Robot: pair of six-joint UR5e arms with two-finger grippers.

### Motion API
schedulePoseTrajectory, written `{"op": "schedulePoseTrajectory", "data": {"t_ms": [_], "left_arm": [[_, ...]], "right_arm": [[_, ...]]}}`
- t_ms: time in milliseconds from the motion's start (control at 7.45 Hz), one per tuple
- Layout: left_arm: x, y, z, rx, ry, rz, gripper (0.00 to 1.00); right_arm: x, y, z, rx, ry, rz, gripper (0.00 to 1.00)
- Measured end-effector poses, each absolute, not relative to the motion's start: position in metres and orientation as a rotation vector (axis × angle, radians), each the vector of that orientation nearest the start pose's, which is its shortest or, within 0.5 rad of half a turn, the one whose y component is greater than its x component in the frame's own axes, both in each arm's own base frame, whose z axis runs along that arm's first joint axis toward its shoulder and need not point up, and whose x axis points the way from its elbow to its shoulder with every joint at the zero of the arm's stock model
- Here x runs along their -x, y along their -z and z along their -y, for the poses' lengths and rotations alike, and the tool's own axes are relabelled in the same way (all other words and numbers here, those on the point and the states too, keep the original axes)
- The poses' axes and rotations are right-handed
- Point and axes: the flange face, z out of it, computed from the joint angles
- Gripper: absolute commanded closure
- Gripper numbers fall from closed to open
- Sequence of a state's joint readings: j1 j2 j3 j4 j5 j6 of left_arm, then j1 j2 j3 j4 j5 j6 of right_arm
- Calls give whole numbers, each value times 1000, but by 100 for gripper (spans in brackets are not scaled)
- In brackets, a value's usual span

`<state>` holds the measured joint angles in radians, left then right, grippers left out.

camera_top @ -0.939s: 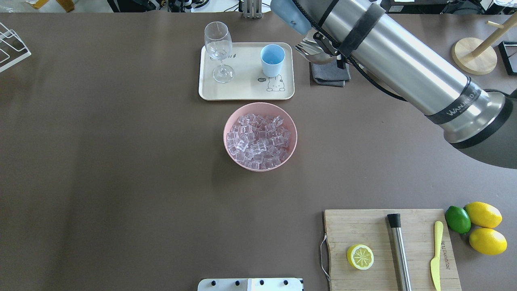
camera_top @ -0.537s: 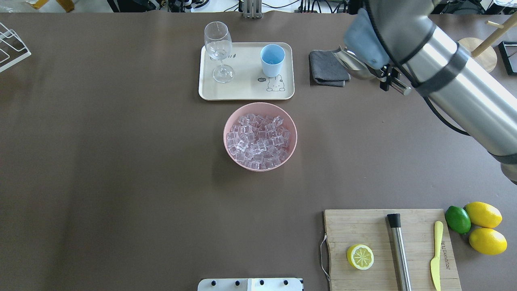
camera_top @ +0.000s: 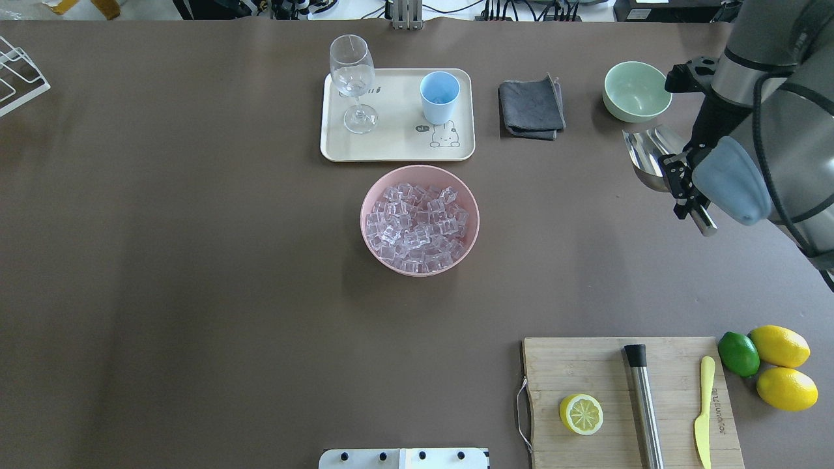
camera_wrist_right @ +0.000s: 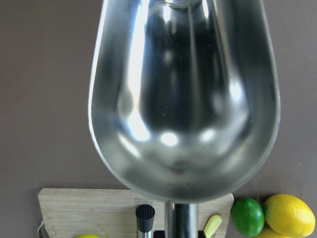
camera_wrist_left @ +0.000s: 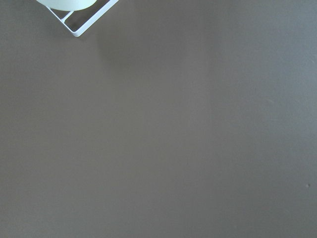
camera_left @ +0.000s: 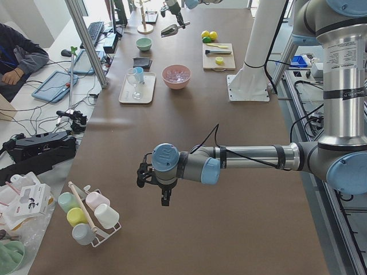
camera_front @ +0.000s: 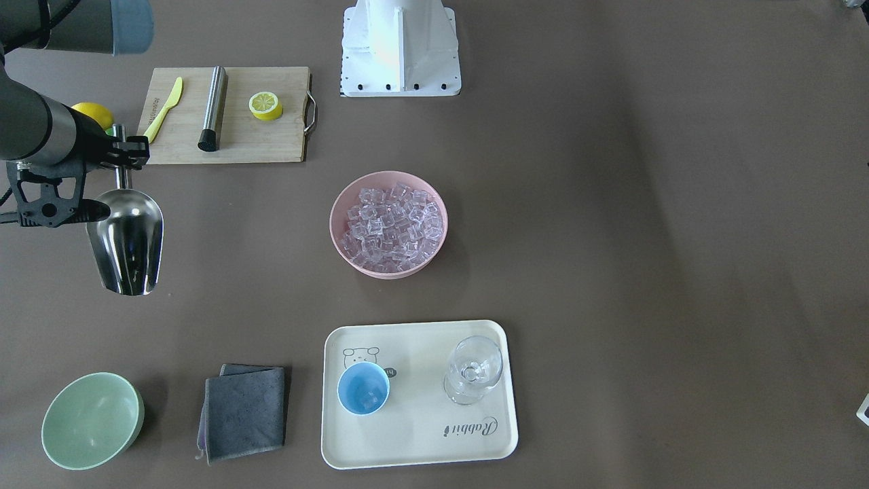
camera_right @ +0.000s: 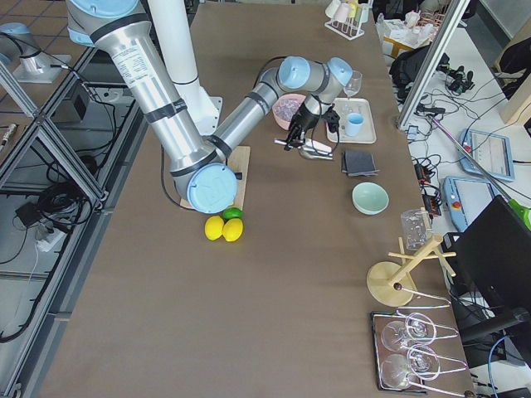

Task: Put ice in cup with scoop
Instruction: 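Carry the empty scoop back toward its spot beside the lemons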

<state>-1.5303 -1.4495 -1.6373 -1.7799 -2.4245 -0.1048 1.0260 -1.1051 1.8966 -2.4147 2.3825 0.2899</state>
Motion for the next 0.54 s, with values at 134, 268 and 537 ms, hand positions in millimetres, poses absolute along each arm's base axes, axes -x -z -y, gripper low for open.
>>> {"op": "schedulePoseTrajectory", "data": {"t_ms": [134,268,537], "left_arm": [[40,-656,451,-84,-8,-859,1],[39,-655,452,-85,-12,-857,1],[37,-651,456,-93,-21,-857,1]], "right_arm": [[235,-369,502,385,170,740,100],[232,-398,491,379,131,754,100],[251,-439,466,366,88,769,100]]}}
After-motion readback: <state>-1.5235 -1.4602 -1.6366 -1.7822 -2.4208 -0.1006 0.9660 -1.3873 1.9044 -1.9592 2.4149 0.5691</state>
